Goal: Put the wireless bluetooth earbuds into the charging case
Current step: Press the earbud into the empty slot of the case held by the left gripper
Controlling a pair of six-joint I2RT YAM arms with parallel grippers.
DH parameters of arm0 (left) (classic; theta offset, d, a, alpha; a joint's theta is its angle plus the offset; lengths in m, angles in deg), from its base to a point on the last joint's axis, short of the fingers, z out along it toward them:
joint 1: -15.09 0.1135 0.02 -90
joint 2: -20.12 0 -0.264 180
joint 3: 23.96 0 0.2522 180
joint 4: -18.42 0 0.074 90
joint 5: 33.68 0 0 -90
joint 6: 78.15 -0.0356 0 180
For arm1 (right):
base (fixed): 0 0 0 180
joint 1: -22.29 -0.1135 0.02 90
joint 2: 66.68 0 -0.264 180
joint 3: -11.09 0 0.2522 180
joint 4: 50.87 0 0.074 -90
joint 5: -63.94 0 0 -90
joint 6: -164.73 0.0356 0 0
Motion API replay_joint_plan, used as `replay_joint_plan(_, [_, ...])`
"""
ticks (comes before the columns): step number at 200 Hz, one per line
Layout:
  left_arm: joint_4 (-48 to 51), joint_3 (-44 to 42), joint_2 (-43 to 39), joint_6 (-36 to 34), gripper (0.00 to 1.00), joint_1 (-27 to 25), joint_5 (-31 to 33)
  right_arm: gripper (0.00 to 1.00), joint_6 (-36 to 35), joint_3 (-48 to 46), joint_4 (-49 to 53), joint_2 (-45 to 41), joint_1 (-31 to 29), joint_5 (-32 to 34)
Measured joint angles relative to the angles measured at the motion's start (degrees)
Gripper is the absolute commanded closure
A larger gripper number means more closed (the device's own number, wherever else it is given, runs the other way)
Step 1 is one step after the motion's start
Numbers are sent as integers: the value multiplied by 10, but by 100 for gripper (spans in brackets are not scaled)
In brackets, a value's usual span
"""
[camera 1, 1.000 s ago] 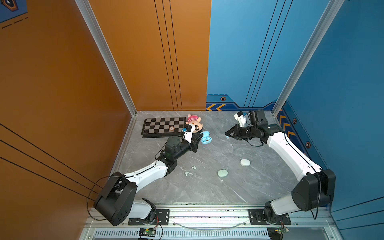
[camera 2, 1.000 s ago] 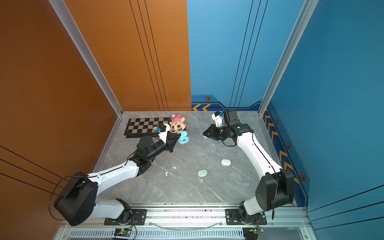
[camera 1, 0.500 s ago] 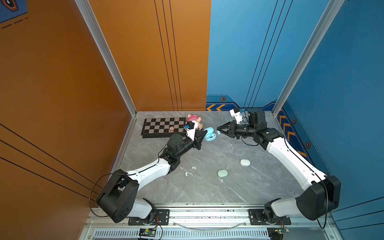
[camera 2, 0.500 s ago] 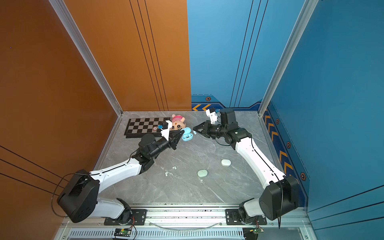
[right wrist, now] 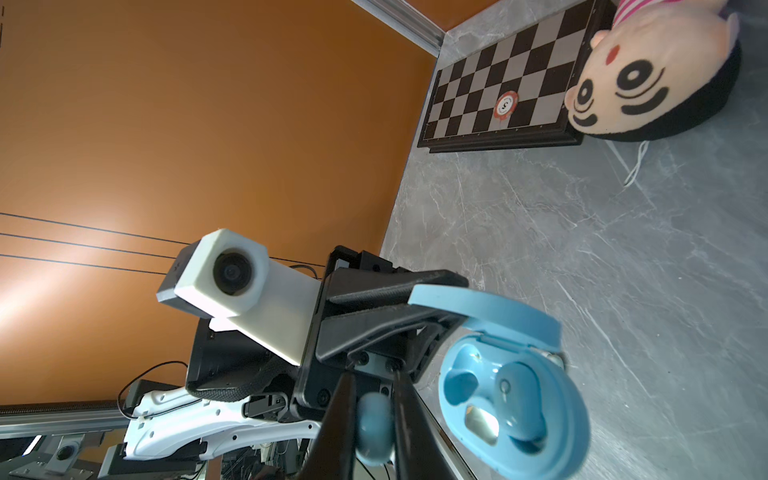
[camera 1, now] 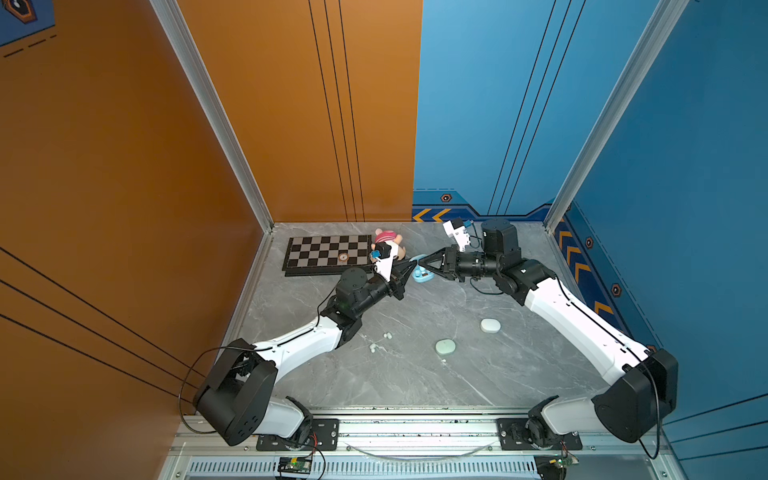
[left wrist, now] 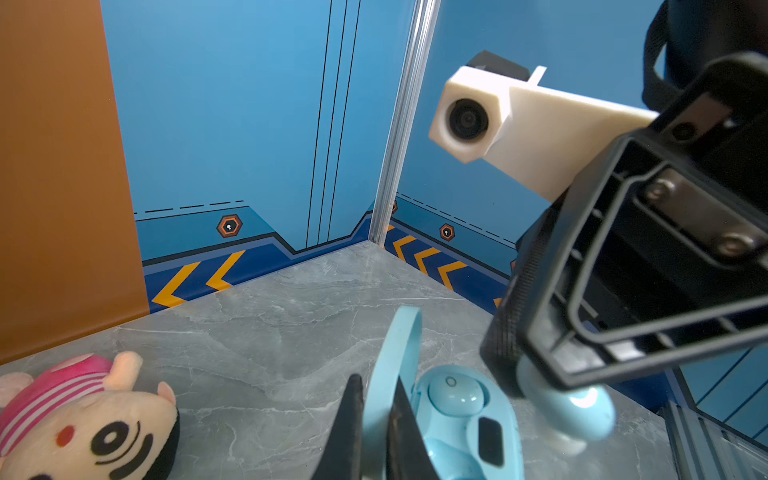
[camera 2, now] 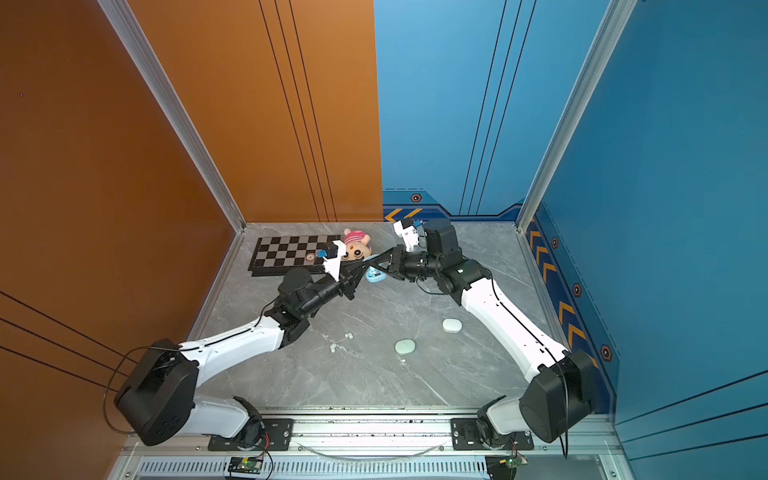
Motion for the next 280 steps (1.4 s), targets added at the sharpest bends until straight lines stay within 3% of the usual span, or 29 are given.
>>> replay_joint_plan(280, [2, 2, -2, 2, 100, 0, 2, 81, -5, -24, -23, 20, -14, 61])
